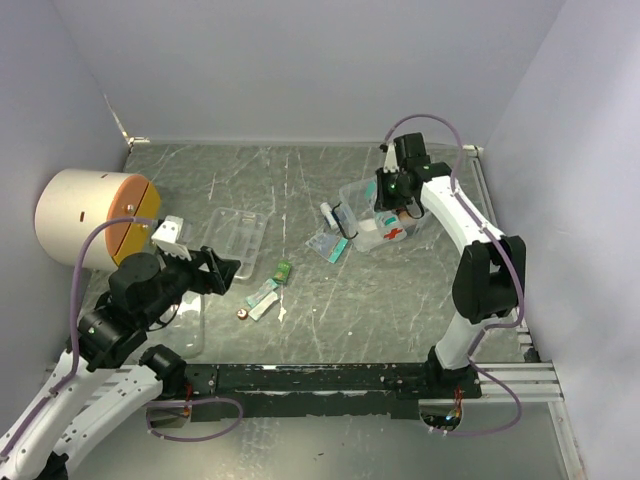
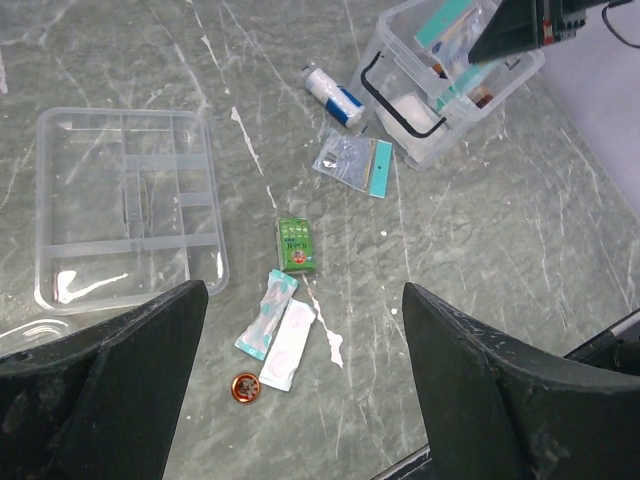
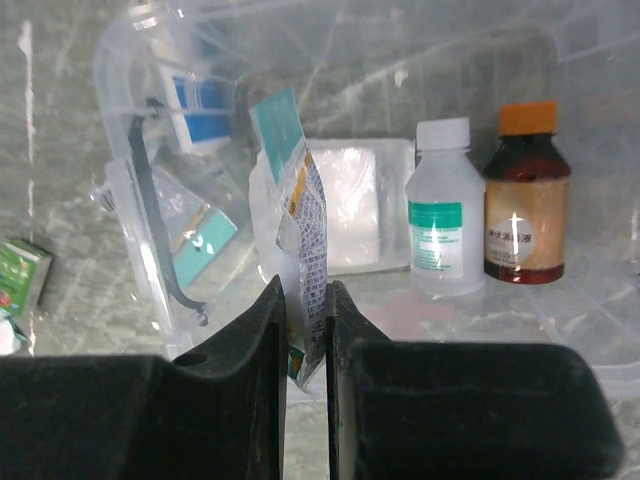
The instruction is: Organize the medicine kit
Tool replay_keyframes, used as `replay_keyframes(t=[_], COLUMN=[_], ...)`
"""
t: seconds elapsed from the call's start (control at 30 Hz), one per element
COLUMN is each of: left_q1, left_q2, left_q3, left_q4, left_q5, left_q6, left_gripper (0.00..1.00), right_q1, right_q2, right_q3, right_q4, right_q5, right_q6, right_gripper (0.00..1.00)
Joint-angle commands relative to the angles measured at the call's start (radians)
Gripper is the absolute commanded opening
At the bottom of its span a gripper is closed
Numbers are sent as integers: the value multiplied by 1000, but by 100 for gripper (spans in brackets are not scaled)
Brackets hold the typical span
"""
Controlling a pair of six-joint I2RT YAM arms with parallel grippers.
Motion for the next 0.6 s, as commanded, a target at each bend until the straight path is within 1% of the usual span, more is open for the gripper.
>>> replay_keyframes(t=[0.0,0.13,0.57], left_q1=[0,-2,-1], left_q2=[-3,13,12], left_q3=[-3,2,4], left_q4=[-15,-21,-29], left_q5=[-42,-42,-61], left_q6=[-19,-17,-20], left_gripper=[90,89,88], right_q1=[-1,-2,5], right_q2=[25,48,161], right_q3=[-25,-36,-2], right_q4=[-44,-37,-44], right_q5=[-61,-148,-211], right_q6=[-46,-52,-38], right_gripper=[0,0,0])
